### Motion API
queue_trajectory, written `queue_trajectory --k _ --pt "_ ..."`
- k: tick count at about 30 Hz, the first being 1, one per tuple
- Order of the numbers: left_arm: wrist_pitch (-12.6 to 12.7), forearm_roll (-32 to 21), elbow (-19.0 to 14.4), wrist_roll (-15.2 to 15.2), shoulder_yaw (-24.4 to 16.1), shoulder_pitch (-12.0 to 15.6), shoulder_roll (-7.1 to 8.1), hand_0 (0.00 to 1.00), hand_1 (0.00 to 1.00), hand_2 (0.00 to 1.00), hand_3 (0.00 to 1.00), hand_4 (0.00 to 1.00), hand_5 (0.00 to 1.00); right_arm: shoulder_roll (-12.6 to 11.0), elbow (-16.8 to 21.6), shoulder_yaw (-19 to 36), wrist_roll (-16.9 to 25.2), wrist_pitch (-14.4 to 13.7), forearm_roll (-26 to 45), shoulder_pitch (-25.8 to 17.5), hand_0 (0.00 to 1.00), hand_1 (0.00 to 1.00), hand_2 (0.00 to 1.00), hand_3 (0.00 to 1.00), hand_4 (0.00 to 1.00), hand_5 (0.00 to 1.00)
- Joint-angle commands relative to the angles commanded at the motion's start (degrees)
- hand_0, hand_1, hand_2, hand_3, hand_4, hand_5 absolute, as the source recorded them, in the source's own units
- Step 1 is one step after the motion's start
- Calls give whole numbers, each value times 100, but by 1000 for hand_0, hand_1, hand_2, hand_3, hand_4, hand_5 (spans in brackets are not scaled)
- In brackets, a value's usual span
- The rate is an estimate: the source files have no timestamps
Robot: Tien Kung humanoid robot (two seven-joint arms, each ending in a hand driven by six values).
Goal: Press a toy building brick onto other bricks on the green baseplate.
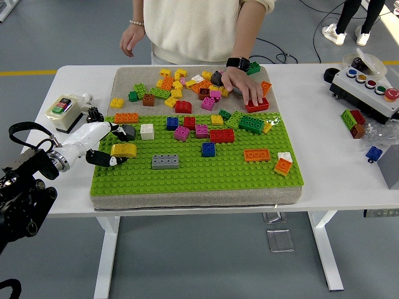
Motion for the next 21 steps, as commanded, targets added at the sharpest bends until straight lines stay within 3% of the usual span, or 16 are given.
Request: queue_trajectory --k 21 --pt "28 0 -40 -43 -7 35 0 730 582 556 536 658 2 2 0 18 8 -10 17 -4 734 654 703 585 910 491"
